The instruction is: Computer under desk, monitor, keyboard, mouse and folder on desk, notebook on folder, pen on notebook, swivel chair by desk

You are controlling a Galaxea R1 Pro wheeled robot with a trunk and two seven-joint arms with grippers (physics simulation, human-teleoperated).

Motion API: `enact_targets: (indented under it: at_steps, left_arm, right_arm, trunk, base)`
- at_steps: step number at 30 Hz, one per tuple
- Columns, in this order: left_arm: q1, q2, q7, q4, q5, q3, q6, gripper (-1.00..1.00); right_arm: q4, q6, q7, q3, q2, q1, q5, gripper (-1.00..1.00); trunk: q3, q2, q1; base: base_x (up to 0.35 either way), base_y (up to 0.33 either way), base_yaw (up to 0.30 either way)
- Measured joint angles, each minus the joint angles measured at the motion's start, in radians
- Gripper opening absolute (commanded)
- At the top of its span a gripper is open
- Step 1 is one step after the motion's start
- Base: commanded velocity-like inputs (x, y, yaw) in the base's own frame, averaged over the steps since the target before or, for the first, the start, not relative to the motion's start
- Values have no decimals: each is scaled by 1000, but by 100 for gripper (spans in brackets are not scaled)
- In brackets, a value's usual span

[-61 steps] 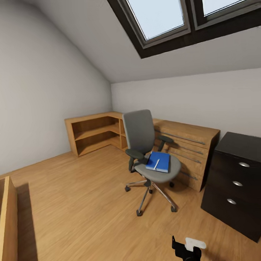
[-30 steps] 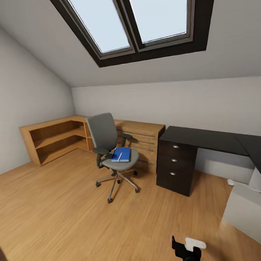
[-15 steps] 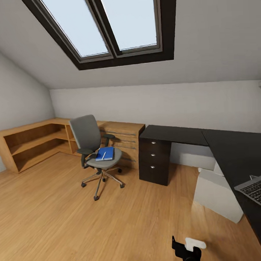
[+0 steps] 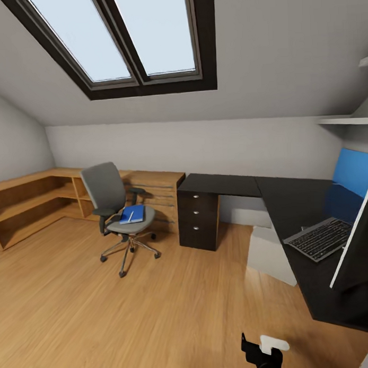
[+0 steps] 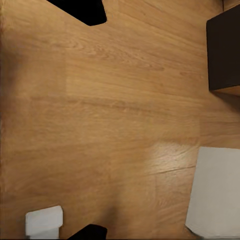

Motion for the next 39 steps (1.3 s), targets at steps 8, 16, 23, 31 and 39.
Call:
enact_targets:
  at_steps: [8, 16, 23, 31, 39]
  left_arm:
    - [0, -1, 4, 0, -1, -1, 0, 100]
    - [0, 1, 7, 0, 0, 0, -2, 100]
    - [0, 1, 8, 1, 0, 1, -7, 100]
    - [0, 2, 2, 3, -1, 4, -10, 100]
    - [0, 2, 2, 20, -1, 2, -11, 100]
  right_arm:
    - [0, 1, -1, 0, 2, 0, 0, 100]
    - [0, -2, -1, 0, 1, 0, -1, 100]
    - [0, -3, 0, 0, -2, 0, -2, 100]
    - [0, -3, 0, 0, -1, 0, 0, 100]
    - [0, -3, 0, -1, 0, 0, 0, 100]
  trunk:
    - [21, 56, -31]
    - [46, 112, -62]
    - [47, 112, -62]
    - [47, 112, -62]
    - [47, 112, -62]
  base:
    - [-323, -166, -10]
    - [-215, -185, -13]
    - [-31, -29, -198]
    - [-14, -14, -261]
    - [-147, -212, -267]
